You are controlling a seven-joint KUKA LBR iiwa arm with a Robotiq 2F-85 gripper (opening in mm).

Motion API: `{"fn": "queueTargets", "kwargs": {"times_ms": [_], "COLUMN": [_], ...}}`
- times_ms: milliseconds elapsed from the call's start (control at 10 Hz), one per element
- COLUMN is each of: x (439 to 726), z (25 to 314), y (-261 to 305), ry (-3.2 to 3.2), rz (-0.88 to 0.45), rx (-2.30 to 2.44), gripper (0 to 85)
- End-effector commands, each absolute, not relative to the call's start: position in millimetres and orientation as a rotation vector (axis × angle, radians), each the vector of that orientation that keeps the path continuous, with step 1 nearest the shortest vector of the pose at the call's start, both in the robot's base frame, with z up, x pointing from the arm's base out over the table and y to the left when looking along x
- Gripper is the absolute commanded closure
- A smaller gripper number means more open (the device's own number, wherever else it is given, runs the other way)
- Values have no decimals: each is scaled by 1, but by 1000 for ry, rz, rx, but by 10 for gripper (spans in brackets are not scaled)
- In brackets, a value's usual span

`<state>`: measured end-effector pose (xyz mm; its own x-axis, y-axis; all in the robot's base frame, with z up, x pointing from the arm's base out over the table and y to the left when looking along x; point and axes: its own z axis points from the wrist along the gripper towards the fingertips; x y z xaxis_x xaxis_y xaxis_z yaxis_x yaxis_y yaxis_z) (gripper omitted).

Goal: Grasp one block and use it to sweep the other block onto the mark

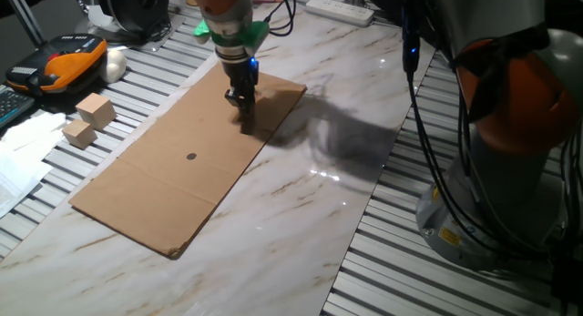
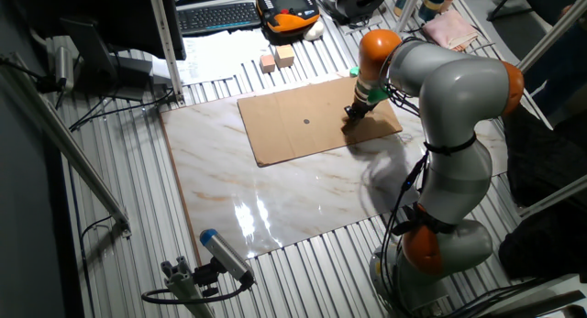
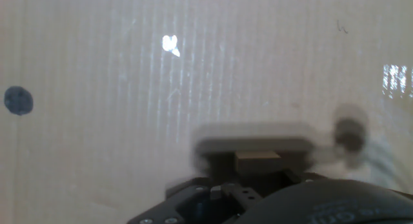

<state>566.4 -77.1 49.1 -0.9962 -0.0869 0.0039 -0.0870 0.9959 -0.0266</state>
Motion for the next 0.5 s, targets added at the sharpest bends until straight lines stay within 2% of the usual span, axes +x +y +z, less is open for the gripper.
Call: {"fn": "queueTargets", "kwargs": {"times_ms": [0, 400], "x": [568, 576], "z": [49, 53], "y": [-75, -65], "ry": [-3136, -3129], "rz": [12, 13], "rx": [133, 119], "gripper": [850, 850]}}
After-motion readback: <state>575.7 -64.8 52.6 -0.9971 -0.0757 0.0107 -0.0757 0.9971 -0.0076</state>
